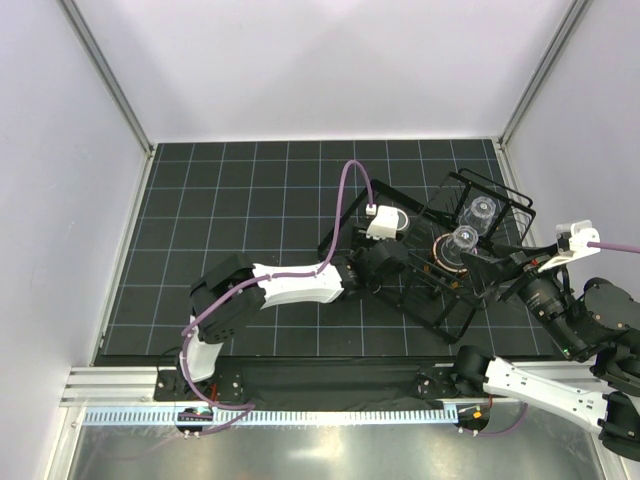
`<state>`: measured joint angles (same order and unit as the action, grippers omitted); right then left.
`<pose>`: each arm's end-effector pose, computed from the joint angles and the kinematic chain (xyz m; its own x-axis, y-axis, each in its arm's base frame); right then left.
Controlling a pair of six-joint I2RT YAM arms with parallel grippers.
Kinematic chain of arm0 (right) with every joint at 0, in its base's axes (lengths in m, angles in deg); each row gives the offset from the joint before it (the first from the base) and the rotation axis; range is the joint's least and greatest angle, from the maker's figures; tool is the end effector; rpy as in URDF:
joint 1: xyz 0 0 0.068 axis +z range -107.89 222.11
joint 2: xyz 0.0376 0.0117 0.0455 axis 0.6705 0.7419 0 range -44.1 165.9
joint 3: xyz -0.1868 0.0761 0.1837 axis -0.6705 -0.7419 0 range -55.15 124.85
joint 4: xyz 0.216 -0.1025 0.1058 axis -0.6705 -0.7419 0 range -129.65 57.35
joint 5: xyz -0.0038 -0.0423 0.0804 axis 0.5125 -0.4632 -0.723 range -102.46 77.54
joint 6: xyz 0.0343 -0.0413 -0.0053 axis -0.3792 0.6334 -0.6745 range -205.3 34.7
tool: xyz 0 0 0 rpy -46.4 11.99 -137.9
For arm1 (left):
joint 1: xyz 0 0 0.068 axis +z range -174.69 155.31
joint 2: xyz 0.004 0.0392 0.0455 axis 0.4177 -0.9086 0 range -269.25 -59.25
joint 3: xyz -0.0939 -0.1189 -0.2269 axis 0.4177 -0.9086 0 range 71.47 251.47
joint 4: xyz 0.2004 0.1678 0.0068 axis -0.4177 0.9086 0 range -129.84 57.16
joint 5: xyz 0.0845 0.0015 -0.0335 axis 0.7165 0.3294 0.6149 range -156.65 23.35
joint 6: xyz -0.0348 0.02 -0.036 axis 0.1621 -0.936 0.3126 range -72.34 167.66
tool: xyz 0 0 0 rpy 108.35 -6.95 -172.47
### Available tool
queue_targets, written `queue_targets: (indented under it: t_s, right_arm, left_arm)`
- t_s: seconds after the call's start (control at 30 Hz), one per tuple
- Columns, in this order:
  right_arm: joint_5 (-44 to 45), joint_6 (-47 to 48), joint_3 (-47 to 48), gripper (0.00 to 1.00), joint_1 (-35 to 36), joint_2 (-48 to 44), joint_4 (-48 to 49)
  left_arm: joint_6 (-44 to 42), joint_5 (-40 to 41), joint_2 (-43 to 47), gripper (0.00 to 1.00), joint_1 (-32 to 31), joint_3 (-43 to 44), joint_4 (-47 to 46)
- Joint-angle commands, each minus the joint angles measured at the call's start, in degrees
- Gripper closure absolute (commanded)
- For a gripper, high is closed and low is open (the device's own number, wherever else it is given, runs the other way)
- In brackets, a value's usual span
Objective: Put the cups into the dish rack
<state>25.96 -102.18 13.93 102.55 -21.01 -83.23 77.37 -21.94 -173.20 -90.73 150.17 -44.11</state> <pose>0.0222 -0.0058 0.4267 -0.1470 0.2020 -0.9683 -0.3483 0.9056 0.2418 0.2044 -0.3983 0.2112 -0.3821 -0.0077 -0.9241 0.2476 0.9625 -0.1105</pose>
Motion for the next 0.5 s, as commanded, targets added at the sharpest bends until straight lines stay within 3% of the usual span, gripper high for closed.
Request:
queue_targets:
  t_s: [0.0,0.1,0.17,0.33,0.47]
  right_arm:
    - [-0.18,-0.43,0.09,0.24,0.37,-0.07,2.25]
    - [-0.44,-0.60,0.44,0.24,0.37,0.02,2.25]
    - [-0.62,-0.61,0.70,0.24,0.29,0.11,2.42]
    - [-0.53,-0.69,0.80,0.24,0.37,0.46,2.42]
    - [-0.80,-0.87,0.79,0.24,0.37,0.64,2.69]
  left_arm:
    - [1.66,4.24,-1.63,0.91,-0.76,-0.74,0.49]
    - [1.75,4.25,-1.36,0.90,-0.67,-1.17,0.84]
    - [2.01,4.51,-1.10,0.98,-0.67,-1.53,1.11]
    - [3.68,6.01,1.71,1.00,0.38,-4.77,0.76]
    - [0.62,4.34,3.64,1.00,0.82,-9.51,-6.77]
